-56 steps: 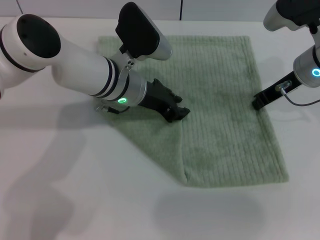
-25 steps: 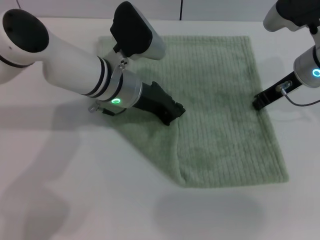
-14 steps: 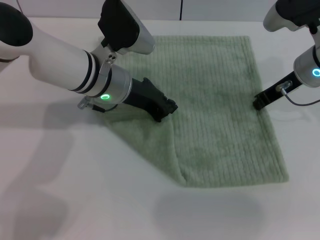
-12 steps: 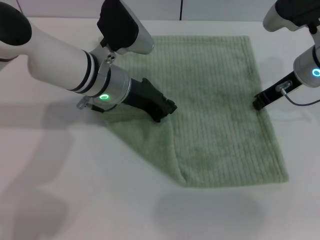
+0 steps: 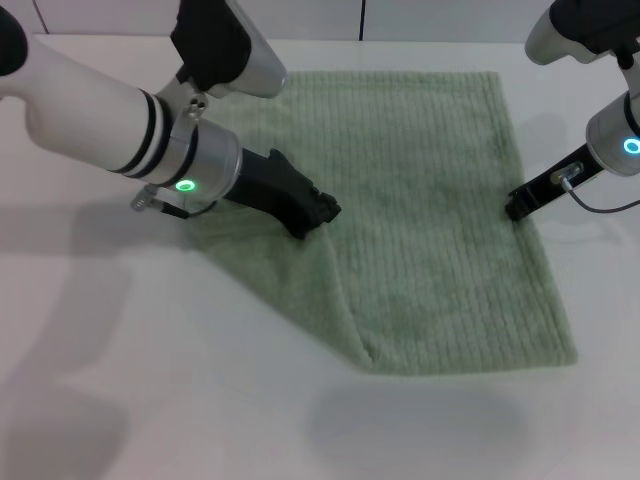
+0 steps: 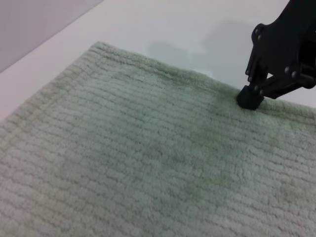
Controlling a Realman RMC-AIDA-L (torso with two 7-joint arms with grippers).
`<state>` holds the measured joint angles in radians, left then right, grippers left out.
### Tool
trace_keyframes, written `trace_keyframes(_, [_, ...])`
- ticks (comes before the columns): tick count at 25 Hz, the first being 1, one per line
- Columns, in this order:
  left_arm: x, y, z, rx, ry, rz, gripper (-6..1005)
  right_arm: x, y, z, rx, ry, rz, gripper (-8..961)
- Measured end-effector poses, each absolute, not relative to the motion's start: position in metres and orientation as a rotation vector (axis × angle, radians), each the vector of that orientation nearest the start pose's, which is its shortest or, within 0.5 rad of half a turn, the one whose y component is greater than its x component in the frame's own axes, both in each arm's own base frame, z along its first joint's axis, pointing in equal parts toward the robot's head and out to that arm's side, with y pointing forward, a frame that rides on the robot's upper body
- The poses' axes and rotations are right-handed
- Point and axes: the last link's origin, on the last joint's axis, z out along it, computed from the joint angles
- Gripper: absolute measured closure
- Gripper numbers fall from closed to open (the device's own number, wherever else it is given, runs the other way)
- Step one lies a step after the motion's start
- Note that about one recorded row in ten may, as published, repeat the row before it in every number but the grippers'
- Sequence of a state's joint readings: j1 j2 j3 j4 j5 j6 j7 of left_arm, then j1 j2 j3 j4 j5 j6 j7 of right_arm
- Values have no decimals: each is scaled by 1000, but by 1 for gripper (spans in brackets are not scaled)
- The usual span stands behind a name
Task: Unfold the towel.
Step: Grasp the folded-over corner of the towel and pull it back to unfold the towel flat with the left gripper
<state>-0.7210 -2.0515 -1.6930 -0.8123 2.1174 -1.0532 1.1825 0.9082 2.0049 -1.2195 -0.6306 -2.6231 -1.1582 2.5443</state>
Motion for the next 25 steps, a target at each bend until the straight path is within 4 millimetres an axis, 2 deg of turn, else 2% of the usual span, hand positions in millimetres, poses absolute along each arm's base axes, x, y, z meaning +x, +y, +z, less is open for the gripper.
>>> trace_keyframes(6, [-192,388,-53,-2821,-524,84,955,225,424,-22,-2401,1147,-468,953])
trace_keyframes(20, [-196,376,-41,-2846,-521,81,954,225,424,-22,-2405,1142,-474,953])
trace_keyframes(22, [-200,371,-27,-2853,-537,93,955,224,425,-21,-2405,1135,-479,953])
trace_keyframes(25, [-203,370,-25,-2850,-542,122,955,223,425,-21,-2405,1129,-484,953])
